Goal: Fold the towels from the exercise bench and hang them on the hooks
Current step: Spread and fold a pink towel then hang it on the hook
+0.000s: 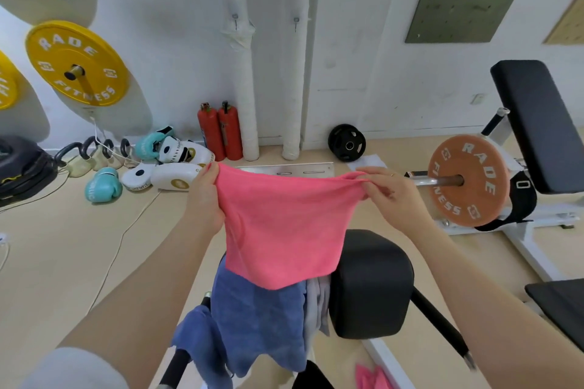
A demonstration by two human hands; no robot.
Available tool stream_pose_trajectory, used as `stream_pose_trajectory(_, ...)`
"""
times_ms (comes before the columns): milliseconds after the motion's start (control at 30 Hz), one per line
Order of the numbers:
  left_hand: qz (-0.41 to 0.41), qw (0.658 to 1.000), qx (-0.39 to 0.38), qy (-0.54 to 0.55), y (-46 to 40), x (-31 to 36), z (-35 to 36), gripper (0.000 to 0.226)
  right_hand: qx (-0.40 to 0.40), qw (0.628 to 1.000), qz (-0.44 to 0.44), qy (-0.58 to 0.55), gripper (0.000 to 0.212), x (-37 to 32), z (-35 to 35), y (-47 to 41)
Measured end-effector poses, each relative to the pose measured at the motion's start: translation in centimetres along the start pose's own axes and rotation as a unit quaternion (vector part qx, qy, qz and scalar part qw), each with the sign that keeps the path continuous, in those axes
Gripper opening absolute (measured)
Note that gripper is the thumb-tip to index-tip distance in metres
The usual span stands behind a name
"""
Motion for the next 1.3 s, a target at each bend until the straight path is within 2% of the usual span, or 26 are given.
stream_pose_trajectory(33, -0.002, 1.000, 0.003, -0.003, -0.8, 0.2, 0.4, 0.025, -0.038, 0.985, 0.072, -0.153, 0.020, 0.5, 0.4, -1.1)
stream_pose_trajectory(100, 0.005, 1.000, -0.005, 0.002, -2.6, 0.8, 1.7, 0.016, -0.122, 0.898, 0.151, -0.394, 0.010, 0.5, 1.1, -3.0)
stream_pose_trajectory(167, 0.015, 1.000, -0.011, 0.007, -4.2, 1.5, 3.3, 0.018, -0.165, 0.845, 0.183, -0.475, 0.030, 0.8, 0.9, -4.9)
stream_pose_trajectory(233, 0.037, 0.999, -0.016, -0.008, -5.7, 2.3, 4.8, 0.021, -0.182, 0.828, 0.214, -0.486, 0.035, 1.7, 0.8, -6.7)
stream_pose_trajectory(300, 0.049, 0.999, -0.013, -0.009, -7.3, 2.8, 5.8, 0.024, -0.217, 0.855, 0.243, -0.404, 0.029, 2.1, 0.7, -8.5)
stream_pose_trajectory(367, 0.061, 0.998, -0.003, -0.012, -8.9, 3.4, 6.2, 0.024, -0.259, 0.914, 0.233, -0.208, 0.009, 2.5, 0.7, -10.2)
stream_pose_trajectory(400, 0.064, 0.998, 0.000, -0.020, -9.6, 3.6, 6.4, 0.023, -0.275, 0.931, 0.218, -0.099, 0.018, 3.2, 0.7, -11.2)
stream_pose_trajectory(467, 0.077, 0.995, 0.005, -0.069, -10.9, 4.1, 7.0, 0.018, -0.309, 0.927, 0.202, 0.061, 0.025, 4.1, 0.9, -13.0)
stream_pose_trajectory(567, 0.080, 0.989, 0.033, -0.122, -12.1, 4.3, 8.1, 0.013, -0.357, 0.887, 0.197, 0.215, 0.030, 5.0, 1.5, -14.6)
stream_pose_trajectory(600, 0.081, 0.989, 0.030, -0.121, -12.4, 4.3, 8.5, 0.013, -0.344, 0.889, 0.201, 0.226, 0.030, 5.0, 1.7, -15.1)
stream_pose_trajectory(633, 0.078, 0.991, 0.024, -0.108, -12.7, 4.3, 8.8, 0.013, -0.318, 0.904, 0.219, 0.186, 0.027, 5.2, 1.8, -15.5)
stream_pose_trajectory(700, 0.063, 0.993, 0.021, -0.096, -13.3, 4.2, 8.8, 0.020, -0.251, 0.926, 0.280, 0.006, 0.019, 5.6, 2.0, -15.7)
stream_pose_trajectory(733, 0.055, 0.994, 0.022, -0.091, -13.5, 4.1, 8.8, 0.023, -0.220, 0.922, 0.308, -0.083, 0.017, 5.9, 2.1, -15.8)
stream_pose_trajectory(800, 0.041, 0.996, 0.024, -0.072, -13.8, 3.9, 9.1, 0.030, -0.175, 0.903, 0.341, -0.192, 0.018, 6.9, 2.0, -15.9)
stream_pose_trajectory(933, 0.037, 0.999, 0.004, -0.026, -14.0, 3.5, 10.4, 0.017, -0.075, 0.827, 0.401, -0.387, 0.020, 8.7, 2.0, -16.1)
stream_pose_trajectory(1033, 0.043, 0.999, -0.014, -0.014, -14.2, 3.4, 10.8, 0.017, 0.007, 0.780, 0.435, -0.450, 0.025, 9.6, 1.9, -15.9)
stream_pose_trajectory(1133, 0.047, 0.999, -0.024, -0.015, -14.1, 3.1, 11.0, 0.018, 0.089, 0.689, 0.481, -0.534, 0.020, 10.5, 1.8, -15.3)
stream_pose_trajectory(1167, 0.055, 0.998, -0.027, -0.021, -14.0, 3.1, 11.0, 0.019, 0.097, 0.677, 0.500, -0.532, 0.021, 11.0, 1.8, -15.0)
stream_pose_trajectory(1200, 0.061, 0.997, -0.033, -0.027, -13.9, 2.9, 11.0, 0.020, 0.094, 0.685, 0.519, -0.503, 0.022, 11.5, 1.8, -14.7)
stream_pose_trajectory(1233, 0.065, 0.996, -0.041, -0.036, -13.7, 2.9, 11.0, 0.021, 0.083, 0.712, 0.531, -0.451, 0.023, 11.9, 1.7, -14.3)
stream_pose_trajectory(1300, 0.072, 0.993, -0.064, -0.068, -13.3, 2.7, 11.1, 0.021, 0.058, 0.822, 0.508, -0.252, 0.020, 12.8, 0.9, -14.0)
Point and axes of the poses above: each hand's wrist, its own y-axis away from the middle knuckle, its own z-axis out of the palm, x = y × z, the point moved 5 cm from there along -y, towards the middle knuckle, and after that the axes turned 8 degrees about -y, right-handed, at the moved point
